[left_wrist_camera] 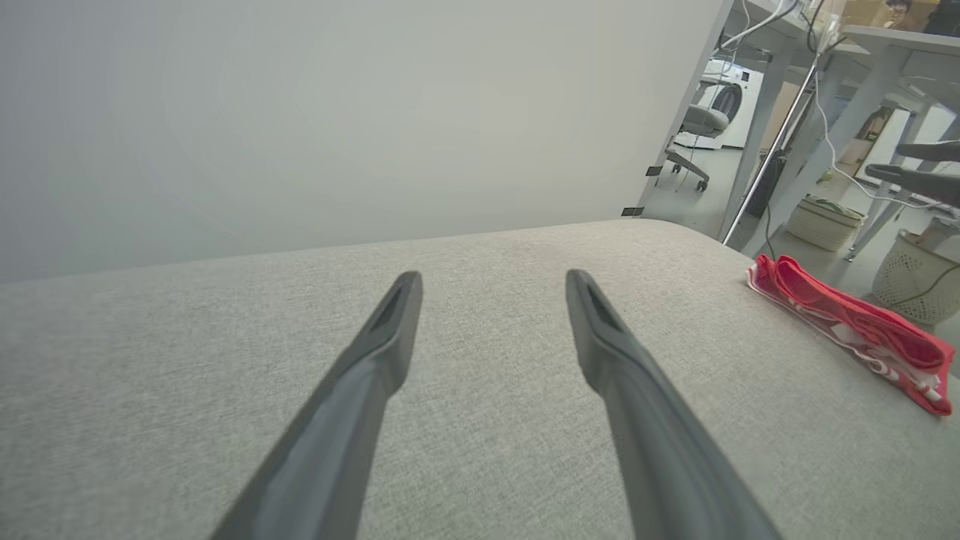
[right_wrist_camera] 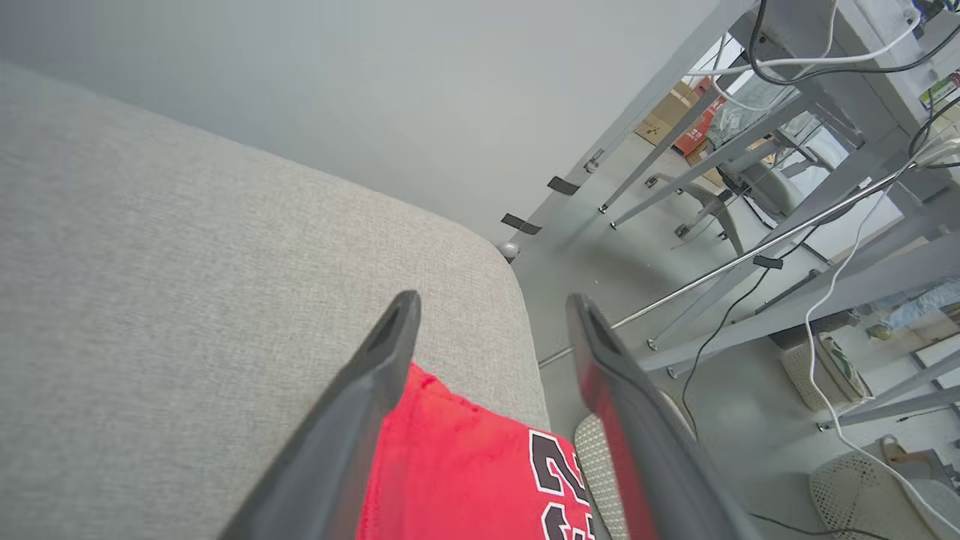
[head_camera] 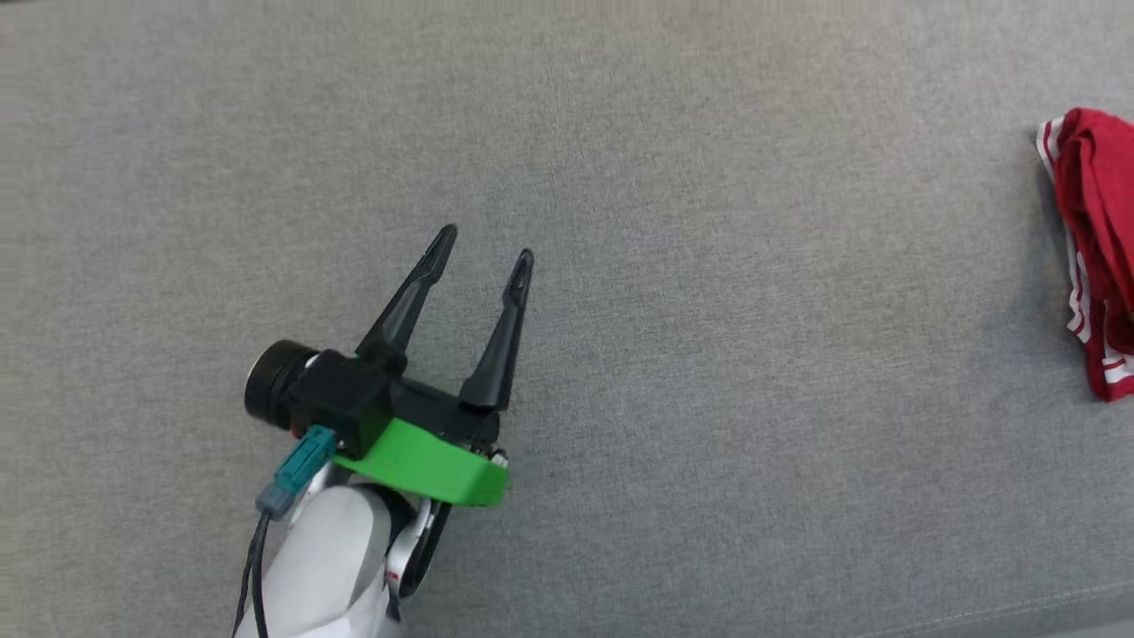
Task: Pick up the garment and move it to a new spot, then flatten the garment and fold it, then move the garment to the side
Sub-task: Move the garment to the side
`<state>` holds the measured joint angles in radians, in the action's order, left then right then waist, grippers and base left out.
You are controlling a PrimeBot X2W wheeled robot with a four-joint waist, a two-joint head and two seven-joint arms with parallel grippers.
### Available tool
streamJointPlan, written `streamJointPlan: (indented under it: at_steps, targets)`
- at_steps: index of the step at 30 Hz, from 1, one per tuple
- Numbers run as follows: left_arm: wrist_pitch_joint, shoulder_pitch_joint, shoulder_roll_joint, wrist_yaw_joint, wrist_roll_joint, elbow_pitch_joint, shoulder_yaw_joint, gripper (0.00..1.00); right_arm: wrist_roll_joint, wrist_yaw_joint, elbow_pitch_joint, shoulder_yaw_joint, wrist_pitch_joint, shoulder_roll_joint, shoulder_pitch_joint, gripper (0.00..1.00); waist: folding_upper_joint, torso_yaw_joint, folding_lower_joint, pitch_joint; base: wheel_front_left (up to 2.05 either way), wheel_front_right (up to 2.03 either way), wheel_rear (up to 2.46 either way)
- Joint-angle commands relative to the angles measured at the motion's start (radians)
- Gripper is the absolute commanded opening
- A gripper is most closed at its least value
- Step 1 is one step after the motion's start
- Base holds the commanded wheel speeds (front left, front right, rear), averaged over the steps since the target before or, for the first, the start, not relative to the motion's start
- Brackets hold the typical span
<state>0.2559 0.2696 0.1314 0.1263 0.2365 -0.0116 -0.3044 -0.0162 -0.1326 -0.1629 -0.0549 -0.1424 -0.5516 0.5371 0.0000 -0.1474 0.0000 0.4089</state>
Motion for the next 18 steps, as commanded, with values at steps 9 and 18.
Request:
streamJointPlan:
  at_steps: [9, 18]
  targets:
    - [0.006, -0.132, -0.035, -0.006, 0.013, 0.090, 0.104, 1.00, -0.126, 0.002, 0.192, -0.065, 0.088, 0.219, -0.214, 1.00, 0.0000, 0.125, 0.0000, -0.269, 0.00, 0.00, 0.00]
    - [0.006, -0.218, -0.046, -0.003, -0.010, 0.140, 0.136, 1.00, -0.137, 0.002, 0.228, -0.067, 0.247, 0.356, -0.446, 1.00, 0.0000, 0.186, 0.0000, -0.356, 0.00, 0.00, 0.00]
